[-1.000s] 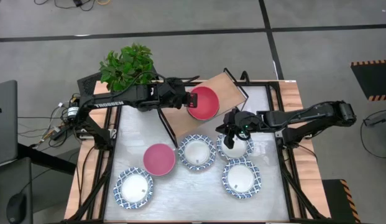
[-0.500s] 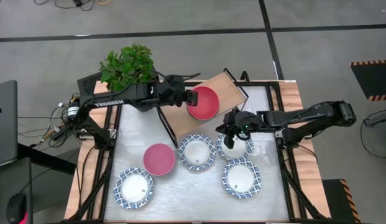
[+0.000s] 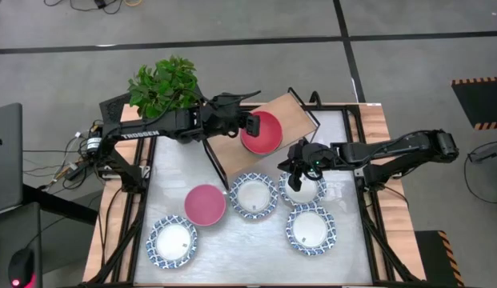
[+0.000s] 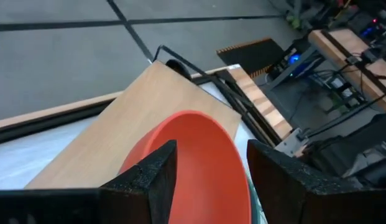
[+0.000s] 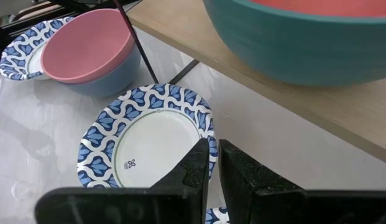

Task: Place and stack bowls onto a shelf
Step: Stack the orange bowl on the green bowl on the shelf, then stack the pink bowl on the orange bowl on the shelf

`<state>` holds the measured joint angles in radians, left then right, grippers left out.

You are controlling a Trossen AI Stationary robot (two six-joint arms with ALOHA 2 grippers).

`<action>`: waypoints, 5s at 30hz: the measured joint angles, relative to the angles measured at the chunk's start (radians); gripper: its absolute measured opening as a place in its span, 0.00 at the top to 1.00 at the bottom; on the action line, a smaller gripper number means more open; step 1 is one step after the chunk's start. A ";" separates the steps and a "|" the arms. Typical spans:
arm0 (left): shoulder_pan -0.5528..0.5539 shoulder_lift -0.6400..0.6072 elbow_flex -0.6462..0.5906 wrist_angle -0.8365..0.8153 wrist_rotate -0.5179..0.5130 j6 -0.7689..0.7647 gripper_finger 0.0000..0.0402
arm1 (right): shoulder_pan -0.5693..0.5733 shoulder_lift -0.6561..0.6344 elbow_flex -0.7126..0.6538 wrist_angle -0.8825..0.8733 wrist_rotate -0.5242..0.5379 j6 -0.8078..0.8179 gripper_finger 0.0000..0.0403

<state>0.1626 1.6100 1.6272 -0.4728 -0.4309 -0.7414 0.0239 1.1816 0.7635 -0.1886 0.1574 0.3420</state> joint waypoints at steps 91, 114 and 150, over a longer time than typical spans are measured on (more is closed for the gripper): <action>-0.341 -0.252 -0.665 -0.449 0.367 -0.053 0.55 | 0.008 0.000 0.000 -0.013 -0.001 0.027 0.84; -0.337 -0.230 -0.615 -0.478 0.393 -0.153 1.00 | 0.007 0.000 0.000 -0.013 -0.001 0.024 0.84; -0.124 -0.187 0.065 -0.356 -0.043 -0.406 1.00 | 0.007 0.000 0.000 -0.015 0.000 0.016 0.84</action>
<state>0.0382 1.4234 1.6924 -0.8287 -0.4734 -1.1469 0.0307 1.1820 0.7639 -0.2035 0.1574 0.3580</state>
